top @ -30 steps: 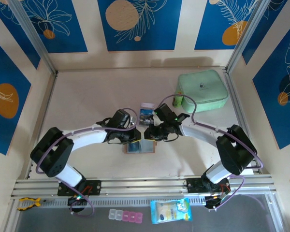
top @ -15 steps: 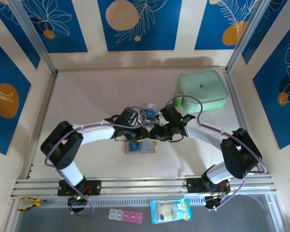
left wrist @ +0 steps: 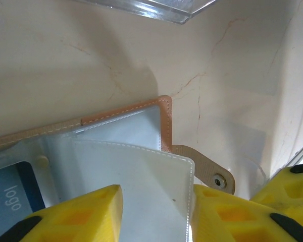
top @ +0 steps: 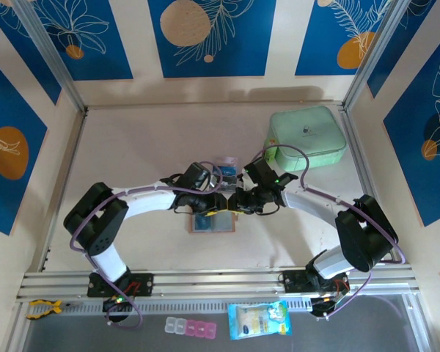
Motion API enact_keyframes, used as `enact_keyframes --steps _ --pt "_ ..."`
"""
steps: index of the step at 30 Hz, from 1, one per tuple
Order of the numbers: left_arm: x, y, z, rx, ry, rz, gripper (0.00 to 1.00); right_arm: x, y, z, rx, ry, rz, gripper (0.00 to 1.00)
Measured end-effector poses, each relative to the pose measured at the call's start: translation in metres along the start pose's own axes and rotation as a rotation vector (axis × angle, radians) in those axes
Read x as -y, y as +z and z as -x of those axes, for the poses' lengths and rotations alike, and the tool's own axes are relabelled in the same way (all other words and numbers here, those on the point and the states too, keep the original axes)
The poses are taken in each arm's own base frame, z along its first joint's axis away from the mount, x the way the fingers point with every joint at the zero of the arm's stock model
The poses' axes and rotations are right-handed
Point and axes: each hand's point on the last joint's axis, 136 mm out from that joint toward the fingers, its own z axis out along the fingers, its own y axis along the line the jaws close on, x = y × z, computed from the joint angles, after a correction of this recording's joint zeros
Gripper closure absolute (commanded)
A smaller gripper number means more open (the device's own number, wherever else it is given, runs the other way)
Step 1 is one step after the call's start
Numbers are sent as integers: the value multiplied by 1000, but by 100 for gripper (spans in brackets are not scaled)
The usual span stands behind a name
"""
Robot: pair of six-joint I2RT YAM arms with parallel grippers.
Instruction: Take the credit cards out of the card holder
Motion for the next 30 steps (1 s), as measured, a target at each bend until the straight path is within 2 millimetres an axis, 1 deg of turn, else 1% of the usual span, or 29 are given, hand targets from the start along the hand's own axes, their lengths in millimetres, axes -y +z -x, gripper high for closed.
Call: enact_keyframes --steps 8,16,25,30 --pt "-1 -3 1 8 8 6 51 -2 -1 0 -3 -2 -1 79" --pt "1 -8 3 20 9 -3 51 -7 -3 1 0 -8 -2 79" --pt "-1 -16 2 41 13 -16 57 -13 -2 -1 -7 -27 6 79" --pt "-4 -27 0 76 19 -43 60 -17 6 -6 -33 -41 0 79"
